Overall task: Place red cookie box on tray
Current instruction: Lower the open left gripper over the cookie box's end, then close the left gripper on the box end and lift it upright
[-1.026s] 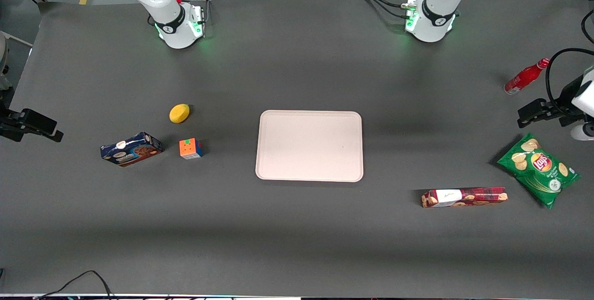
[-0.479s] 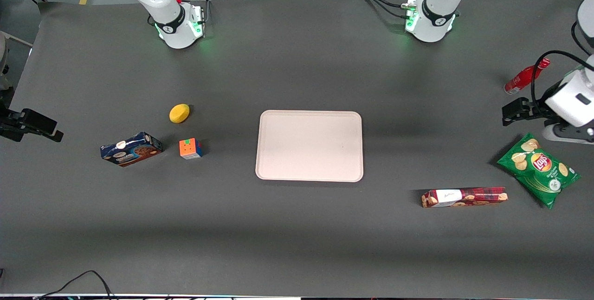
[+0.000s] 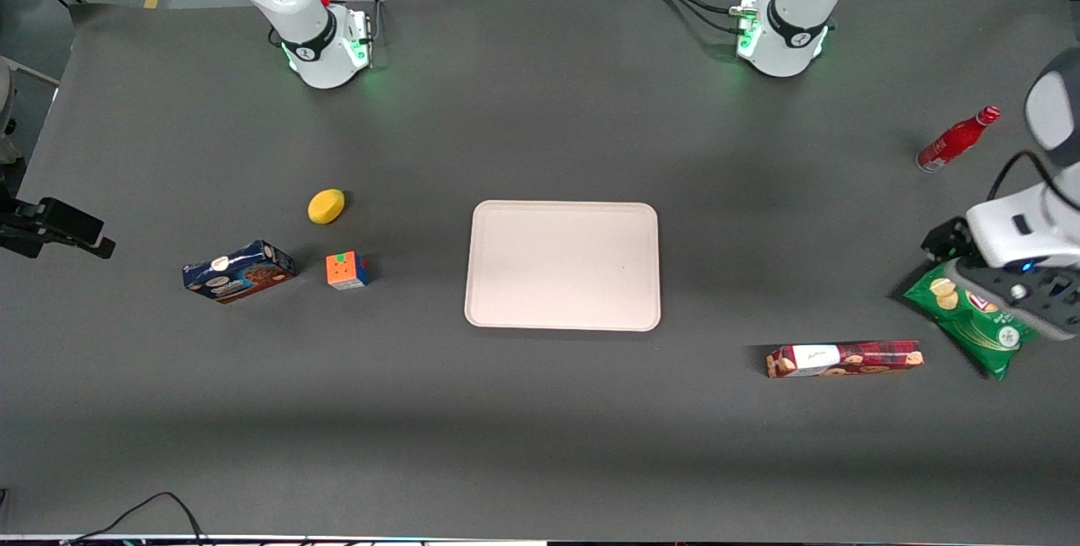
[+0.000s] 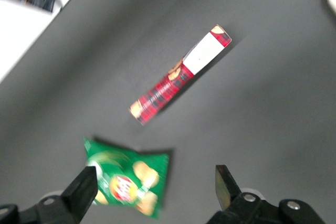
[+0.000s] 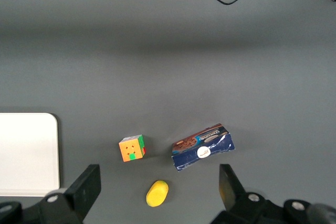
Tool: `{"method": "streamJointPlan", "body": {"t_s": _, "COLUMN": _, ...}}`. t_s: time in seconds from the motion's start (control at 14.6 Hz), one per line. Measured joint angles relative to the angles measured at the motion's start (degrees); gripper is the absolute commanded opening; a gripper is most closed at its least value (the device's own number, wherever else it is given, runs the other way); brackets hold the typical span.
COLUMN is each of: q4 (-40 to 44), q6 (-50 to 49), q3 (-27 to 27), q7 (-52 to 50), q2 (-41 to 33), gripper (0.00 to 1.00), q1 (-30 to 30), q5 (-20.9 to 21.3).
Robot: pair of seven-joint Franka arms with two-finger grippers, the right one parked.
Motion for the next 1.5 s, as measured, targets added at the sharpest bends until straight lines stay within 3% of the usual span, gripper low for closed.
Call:
{"method": "streamJointPlan", "body": {"t_s": 0.21, "q4": 0.4, "q6": 5.3, "q3": 0.2, "q7": 15.1, "q2": 5.4, "gripper": 1.0, "q1": 0.3, "q5": 0.2}}
{"method": "streamJointPlan", "body": {"t_s": 0.62, "q4": 0.8, "q6": 9.8, "q3": -0.1, "q7": 27.8, "q2": 13.0, "gripper": 1.0, "q1": 0.1, "q5": 0.2}}
{"method": "streamJointPlan", "body": {"t_s": 1.03, "q4": 1.1, "q6": 20.6, "q3": -0.3, "q7": 32.1, "q2": 20.7, "gripper": 1.0, "q1": 0.1, "q5": 0.0}}
{"method": "streamJointPlan", "body": {"t_s": 1.37, "q4": 1.1, "q6": 24.2, "q3": -1.2, "q7": 32.6, "q2": 25.0, "gripper": 1.0, "q1": 0.2, "q5": -0.3}}
{"method": "streamJointPlan", "body": {"t_s": 1.5, "q4": 1.1, "q6": 24.5, "q3": -1.2, "q7": 32.6, "q2": 26.0, "gripper": 0.95, "q1": 0.2, "q5": -0.7}}
